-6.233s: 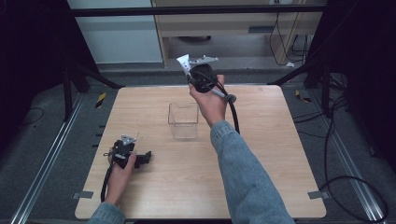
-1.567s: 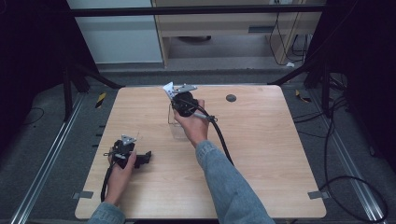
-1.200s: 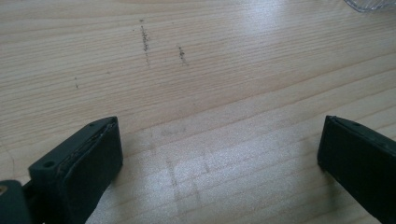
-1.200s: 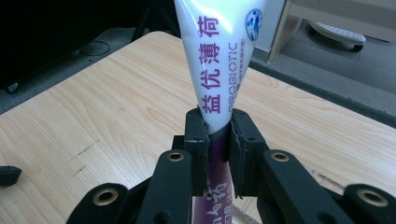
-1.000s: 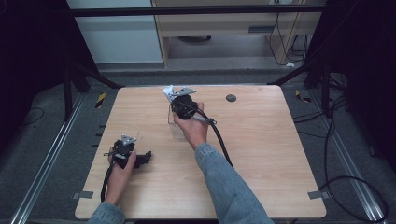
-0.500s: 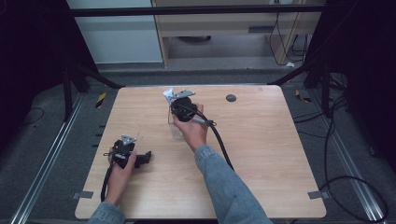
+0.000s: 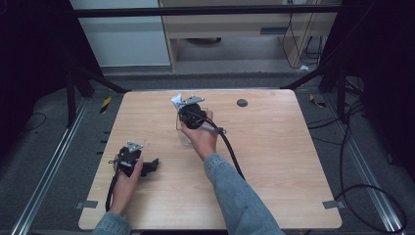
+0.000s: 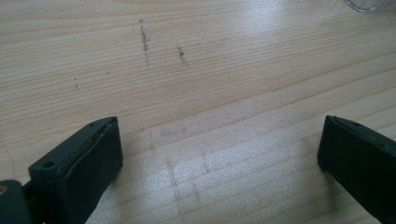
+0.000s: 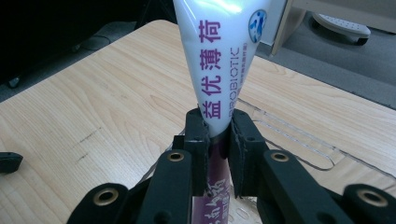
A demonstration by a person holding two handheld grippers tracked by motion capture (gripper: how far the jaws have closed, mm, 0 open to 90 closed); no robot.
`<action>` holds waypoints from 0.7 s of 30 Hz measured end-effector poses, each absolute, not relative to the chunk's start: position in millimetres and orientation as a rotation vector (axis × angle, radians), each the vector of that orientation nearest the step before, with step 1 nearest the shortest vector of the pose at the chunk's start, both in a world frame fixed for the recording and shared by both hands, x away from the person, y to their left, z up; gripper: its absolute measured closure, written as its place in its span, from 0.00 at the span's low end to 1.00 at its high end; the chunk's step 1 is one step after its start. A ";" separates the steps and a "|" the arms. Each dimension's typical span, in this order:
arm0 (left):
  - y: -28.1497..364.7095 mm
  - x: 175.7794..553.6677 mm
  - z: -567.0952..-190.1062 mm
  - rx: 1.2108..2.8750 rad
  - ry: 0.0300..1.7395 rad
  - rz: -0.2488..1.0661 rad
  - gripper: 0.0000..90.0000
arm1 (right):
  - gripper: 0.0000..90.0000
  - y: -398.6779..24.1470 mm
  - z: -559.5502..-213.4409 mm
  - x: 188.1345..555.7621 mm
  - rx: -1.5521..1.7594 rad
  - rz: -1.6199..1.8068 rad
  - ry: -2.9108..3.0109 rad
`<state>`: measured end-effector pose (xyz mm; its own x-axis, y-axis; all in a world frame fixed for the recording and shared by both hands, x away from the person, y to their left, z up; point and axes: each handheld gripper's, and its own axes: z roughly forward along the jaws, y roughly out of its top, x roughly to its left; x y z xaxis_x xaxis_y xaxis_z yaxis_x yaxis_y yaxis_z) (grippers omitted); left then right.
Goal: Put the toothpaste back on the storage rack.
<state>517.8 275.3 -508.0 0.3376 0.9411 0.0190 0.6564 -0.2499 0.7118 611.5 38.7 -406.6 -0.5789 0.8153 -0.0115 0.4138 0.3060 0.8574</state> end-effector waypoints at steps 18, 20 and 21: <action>275.3 517.9 -508.1 1.998 1.394 0.605 0.00 | 0.88 39.3 -407.4 612.5 1.102 1.199 2.126; 275.3 517.8 -507.9 2.000 1.394 0.605 0.00 | 0.88 39.4 -407.5 612.6 1.102 1.199 2.125; 275.3 517.8 -507.9 2.000 1.394 0.605 0.00 | 0.88 39.5 -407.5 612.7 1.103 1.199 2.126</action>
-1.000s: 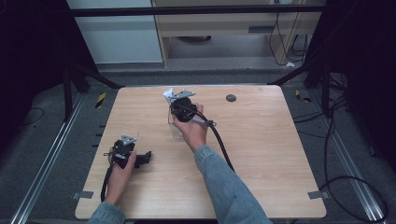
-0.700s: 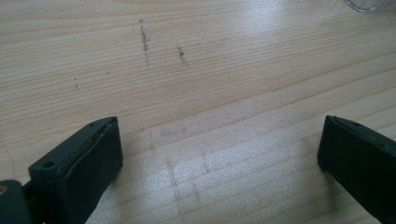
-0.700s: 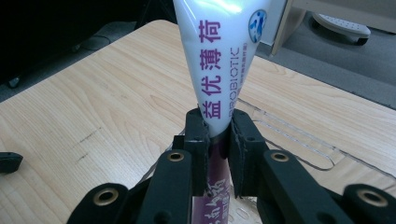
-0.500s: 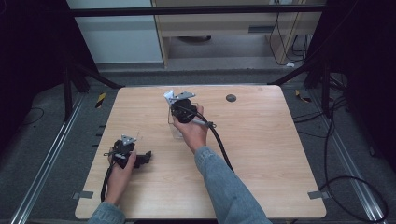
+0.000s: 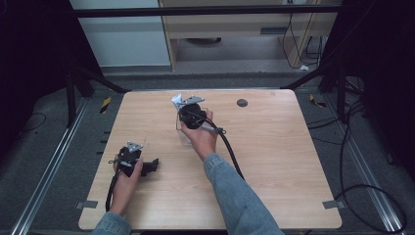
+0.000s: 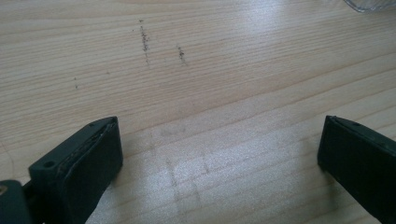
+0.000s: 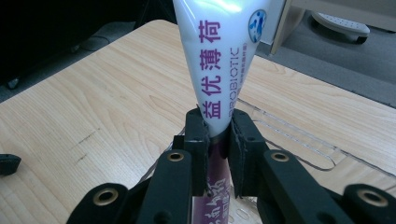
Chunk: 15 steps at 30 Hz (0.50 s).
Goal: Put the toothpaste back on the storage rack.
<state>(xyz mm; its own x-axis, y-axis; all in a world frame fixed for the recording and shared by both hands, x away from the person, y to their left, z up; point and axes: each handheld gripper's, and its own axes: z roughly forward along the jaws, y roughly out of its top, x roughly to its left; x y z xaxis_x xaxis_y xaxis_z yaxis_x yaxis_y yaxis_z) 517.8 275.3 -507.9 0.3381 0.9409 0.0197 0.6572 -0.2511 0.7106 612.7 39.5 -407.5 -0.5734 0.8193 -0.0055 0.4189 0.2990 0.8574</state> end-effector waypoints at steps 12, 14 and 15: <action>275.3 517.8 -507.9 2.000 1.394 0.605 0.00 | 0.87 40.9 -407.9 613.9 1.110 1.201 2.126; 275.3 517.8 -507.9 1.999 1.394 0.605 0.00 | 0.87 40.7 -408.0 614.5 1.110 1.201 2.123; 275.3 517.9 -508.1 1.998 1.393 0.605 0.00 | 0.87 40.5 -408.1 614.8 1.112 1.203 2.123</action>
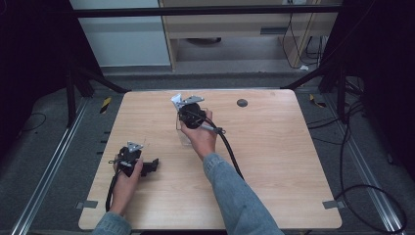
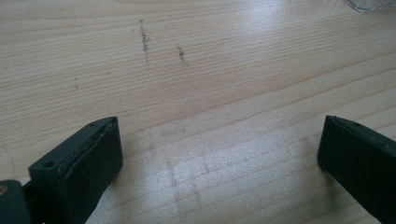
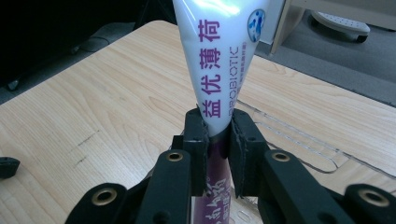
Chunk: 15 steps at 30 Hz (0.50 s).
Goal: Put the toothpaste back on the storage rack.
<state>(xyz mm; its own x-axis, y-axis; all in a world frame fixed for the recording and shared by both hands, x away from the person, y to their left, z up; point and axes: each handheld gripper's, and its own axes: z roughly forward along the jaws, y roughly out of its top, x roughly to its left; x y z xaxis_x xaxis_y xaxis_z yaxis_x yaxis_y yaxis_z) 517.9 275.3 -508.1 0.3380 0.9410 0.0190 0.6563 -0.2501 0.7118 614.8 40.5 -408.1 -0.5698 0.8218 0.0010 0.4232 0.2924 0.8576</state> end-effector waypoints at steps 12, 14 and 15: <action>275.3 517.8 -507.9 1.999 1.394 0.605 0.00 | 0.86 42.1 -407.9 617.2 1.127 1.203 2.128; 275.3 517.8 -507.9 2.000 1.394 0.605 0.00 | 0.86 41.5 -408.1 617.7 1.126 1.205 2.128; 275.3 517.8 -508.0 1.999 1.394 0.605 0.00 | 0.86 41.6 -408.1 617.8 1.128 1.207 2.128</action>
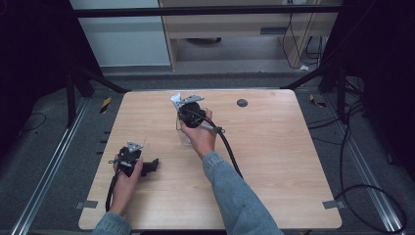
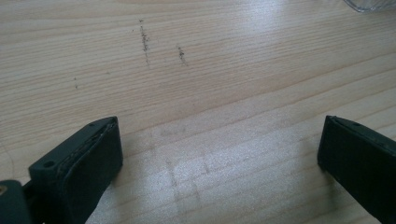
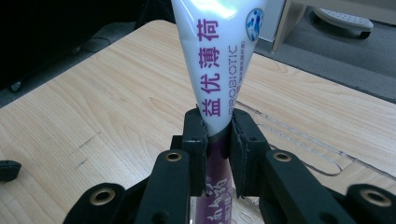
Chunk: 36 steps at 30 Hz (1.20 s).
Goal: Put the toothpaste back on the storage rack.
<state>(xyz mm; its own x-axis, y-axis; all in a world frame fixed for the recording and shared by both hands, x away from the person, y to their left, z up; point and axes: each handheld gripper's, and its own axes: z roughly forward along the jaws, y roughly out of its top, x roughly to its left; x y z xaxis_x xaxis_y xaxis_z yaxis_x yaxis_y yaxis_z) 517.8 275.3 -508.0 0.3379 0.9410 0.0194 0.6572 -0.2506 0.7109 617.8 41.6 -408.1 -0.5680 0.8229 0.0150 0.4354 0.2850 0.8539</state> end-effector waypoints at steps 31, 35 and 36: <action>275.3 517.9 -508.0 1.998 1.394 0.605 0.00 | 0.86 41.1 -406.2 615.5 1.120 1.225 2.155; 275.3 517.8 -507.9 1.999 1.394 0.605 0.00 | 0.86 41.1 -406.4 615.2 1.123 1.224 2.157; 275.3 517.8 -507.9 2.000 1.394 0.605 0.00 | 0.86 40.8 -406.4 615.2 1.121 1.222 2.158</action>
